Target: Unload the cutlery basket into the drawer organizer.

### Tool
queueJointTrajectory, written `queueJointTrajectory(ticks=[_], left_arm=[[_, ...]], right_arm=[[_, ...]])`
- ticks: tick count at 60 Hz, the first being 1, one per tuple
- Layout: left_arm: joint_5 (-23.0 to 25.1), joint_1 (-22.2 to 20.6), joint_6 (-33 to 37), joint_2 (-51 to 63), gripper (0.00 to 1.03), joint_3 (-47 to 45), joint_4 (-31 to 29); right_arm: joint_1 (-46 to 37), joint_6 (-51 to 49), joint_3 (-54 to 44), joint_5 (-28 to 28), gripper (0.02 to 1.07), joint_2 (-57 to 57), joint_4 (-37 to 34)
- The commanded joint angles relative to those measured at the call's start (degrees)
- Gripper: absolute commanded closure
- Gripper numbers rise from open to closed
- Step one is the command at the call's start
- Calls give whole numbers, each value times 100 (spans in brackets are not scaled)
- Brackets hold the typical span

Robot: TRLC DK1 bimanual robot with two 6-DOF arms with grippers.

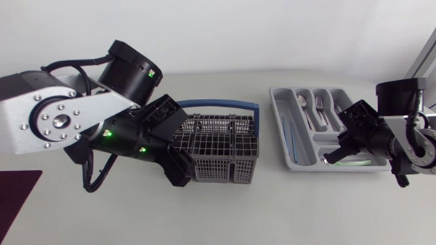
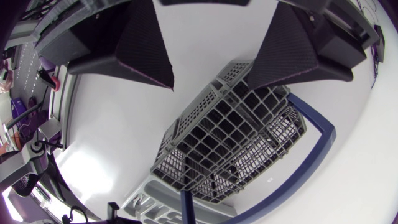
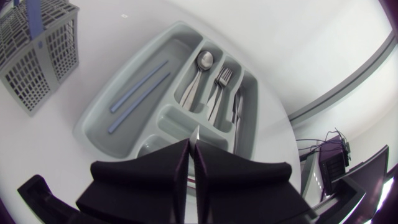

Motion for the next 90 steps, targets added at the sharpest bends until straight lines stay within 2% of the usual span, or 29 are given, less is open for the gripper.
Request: queueJointTrajectory(ticks=[1,12,18,26,33,41,49,60,71,77,78,82,83,84,86,90], left_arm=[[12,-8,-79,42,7,73,-78],[12,-8,-79,7,7,73,-139],[3,-8,-79,-19,7,82,-166],[3,1,-79,-63,7,100,-227],[3,36,-79,-116,7,100,-306],[3,194,-35,-248,7,65,-394],[3,379,-9,-459,7,-76,-456],[3,537,27,-678,7,-322,-473],[12,1284,387,-916,9,-770,-482],[135,1662,528,-907,21,-937,-473],[170,1750,563,-907,26,-964,-473],[276,1856,659,-907,51,-1078,-394],[284,1864,659,-898,60,-1113,-315],[311,1882,668,-889,76,-1175,-175],[320,1900,659,-872,78,-1227,-78],[328,1873,659,-714,79,-1377,256]], right_arm=[[-249,-259,-166,81,101,520,359],[-424,-346,-280,195,101,1250,1071],[-416,-355,-394,248,73,1399,1335],[-398,-382,-438,248,40,1329,1344],[-389,-434,-482,248,21,1074,1309],[-337,-417,-482,213,15,512,975],[-205,-382,-474,222,15,-33,606],[-90,-329,-465,160,15,-174,447],[1008,225,-518,-218,17,-1281,-599],[1597,541,-500,-288,43,-1404,-766],[1720,603,-491,-323,50,-1396,-757],[1966,796,-394,-481,77,-1281,-748],[2010,840,-368,-587,83,-1273,-748],[2080,919,-298,-701,94,-1158,-730],[2116,1007,-192,-815,102,-1000,-739],[2160,1148,-52,-1193,101,-675,-669]])
